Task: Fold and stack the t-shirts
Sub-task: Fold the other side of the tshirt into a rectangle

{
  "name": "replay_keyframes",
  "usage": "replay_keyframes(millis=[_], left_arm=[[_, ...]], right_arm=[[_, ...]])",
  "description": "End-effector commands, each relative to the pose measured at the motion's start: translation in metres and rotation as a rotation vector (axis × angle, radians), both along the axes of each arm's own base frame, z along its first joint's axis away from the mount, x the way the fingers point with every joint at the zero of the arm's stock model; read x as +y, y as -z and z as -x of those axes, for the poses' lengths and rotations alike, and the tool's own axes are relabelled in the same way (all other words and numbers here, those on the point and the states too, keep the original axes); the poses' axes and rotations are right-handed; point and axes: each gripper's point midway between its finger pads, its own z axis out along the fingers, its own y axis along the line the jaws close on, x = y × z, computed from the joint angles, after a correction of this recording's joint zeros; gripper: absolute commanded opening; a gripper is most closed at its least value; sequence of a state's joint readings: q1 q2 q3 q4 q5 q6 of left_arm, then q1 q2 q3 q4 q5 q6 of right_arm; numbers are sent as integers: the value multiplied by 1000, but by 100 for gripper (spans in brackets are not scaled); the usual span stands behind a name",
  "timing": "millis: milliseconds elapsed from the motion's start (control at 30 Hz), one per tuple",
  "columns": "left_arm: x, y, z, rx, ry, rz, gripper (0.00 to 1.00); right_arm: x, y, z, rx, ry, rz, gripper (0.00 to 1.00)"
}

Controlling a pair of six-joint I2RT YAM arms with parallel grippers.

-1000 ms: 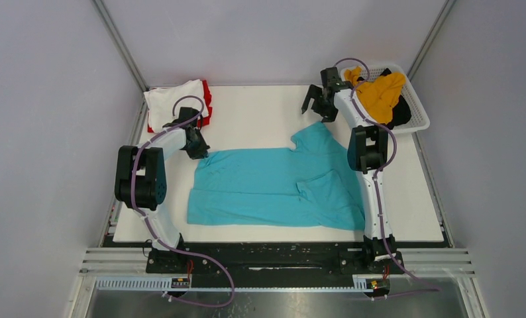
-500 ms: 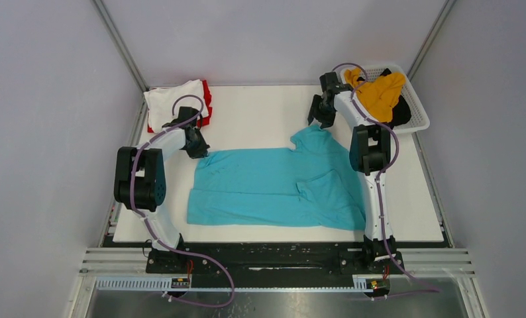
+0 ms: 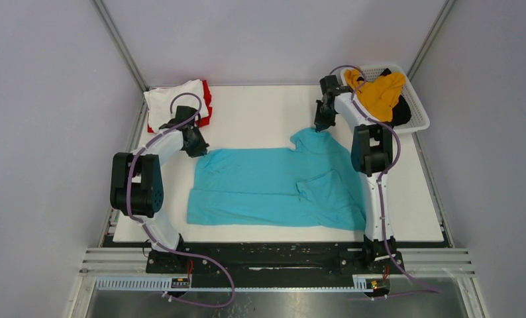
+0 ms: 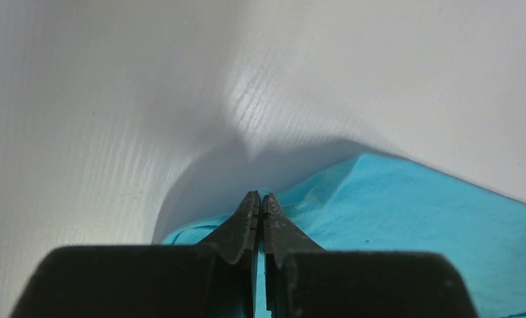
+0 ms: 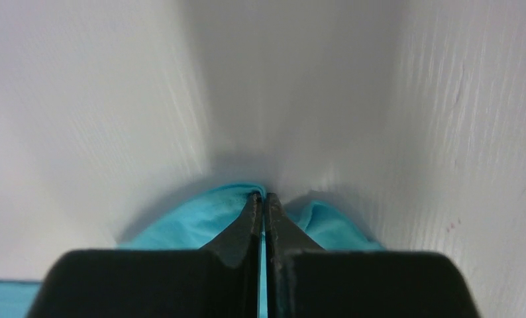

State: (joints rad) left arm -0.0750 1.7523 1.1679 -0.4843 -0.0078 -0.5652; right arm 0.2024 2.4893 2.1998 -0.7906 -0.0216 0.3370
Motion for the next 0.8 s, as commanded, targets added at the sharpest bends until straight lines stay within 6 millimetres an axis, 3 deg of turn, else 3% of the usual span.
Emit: replay_keyframes(millis=[0,167,400,533,767], left_arm=[[-7,-23,-1,-85,23,36,0],[-8,-24,12,-98,13,50,0],[-7,-29,31,-141,-18,64,0],[-4,-33,39,-162,-36,62,0],[8,-43,53,-209,-100,32,0]], right_arm=[[4,-59,17,-123,-110,-6,0],[3,-76,75,-144,-159,-55,0],[-13,-79,160,-116,-184,-10,0],[-24,-84,200,-116,-199,39,0],[-36,-103,250,-147,-214,114,0]])
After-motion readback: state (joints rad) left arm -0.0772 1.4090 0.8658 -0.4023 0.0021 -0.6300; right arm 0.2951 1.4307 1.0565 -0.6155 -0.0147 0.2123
